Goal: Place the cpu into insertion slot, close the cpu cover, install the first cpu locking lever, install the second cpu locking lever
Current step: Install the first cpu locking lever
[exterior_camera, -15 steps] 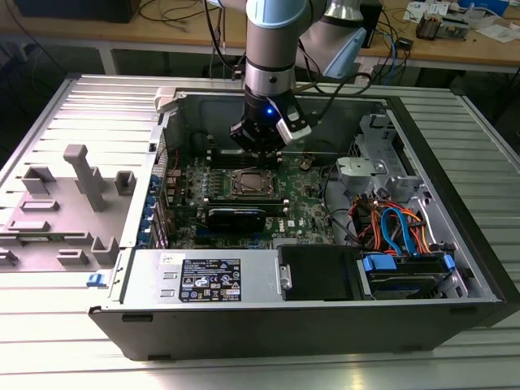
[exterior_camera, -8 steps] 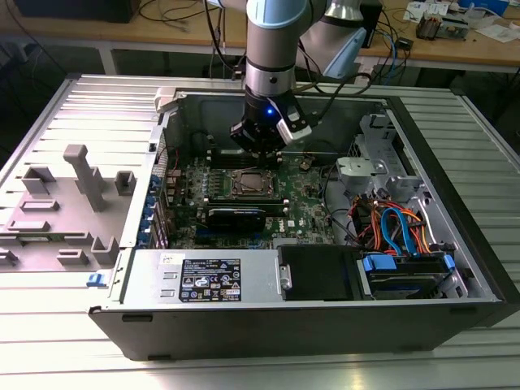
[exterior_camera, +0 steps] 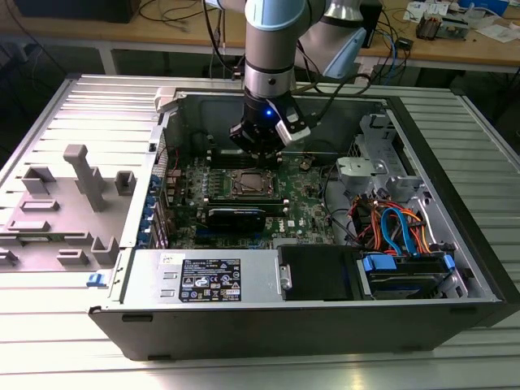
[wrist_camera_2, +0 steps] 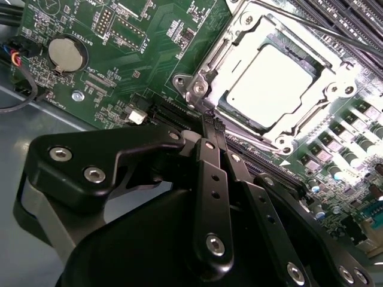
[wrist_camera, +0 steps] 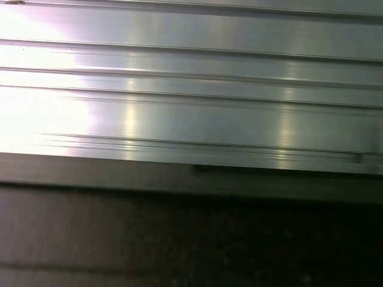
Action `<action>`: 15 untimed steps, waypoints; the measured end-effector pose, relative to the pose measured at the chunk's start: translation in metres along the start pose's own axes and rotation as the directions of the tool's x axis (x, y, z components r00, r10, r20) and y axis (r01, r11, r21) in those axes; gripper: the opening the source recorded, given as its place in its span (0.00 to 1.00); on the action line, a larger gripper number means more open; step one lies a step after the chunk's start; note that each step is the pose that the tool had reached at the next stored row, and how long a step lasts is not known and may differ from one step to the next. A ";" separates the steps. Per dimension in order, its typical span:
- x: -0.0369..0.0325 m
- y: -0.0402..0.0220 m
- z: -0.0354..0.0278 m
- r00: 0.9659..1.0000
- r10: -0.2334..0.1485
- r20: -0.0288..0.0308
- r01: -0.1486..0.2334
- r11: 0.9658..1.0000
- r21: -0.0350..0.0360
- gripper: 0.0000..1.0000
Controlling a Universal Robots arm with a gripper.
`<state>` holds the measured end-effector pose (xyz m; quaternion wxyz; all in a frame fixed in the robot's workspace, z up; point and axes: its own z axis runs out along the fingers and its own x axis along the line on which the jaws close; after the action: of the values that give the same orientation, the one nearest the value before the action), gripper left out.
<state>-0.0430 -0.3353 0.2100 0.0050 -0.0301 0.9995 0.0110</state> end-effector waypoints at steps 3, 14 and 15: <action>0.0001 -0.0001 0.0018 1.000 0.000 0.001 0.000 1.000 0.000 0.11; 0.0000 0.0000 0.0010 1.000 0.000 0.001 0.000 1.000 0.000 0.11; 0.0000 0.0000 0.0010 1.000 0.000 0.001 0.000 1.000 0.000 0.11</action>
<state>-0.0430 -0.3353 0.2090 0.0054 -0.0301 0.9995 0.0111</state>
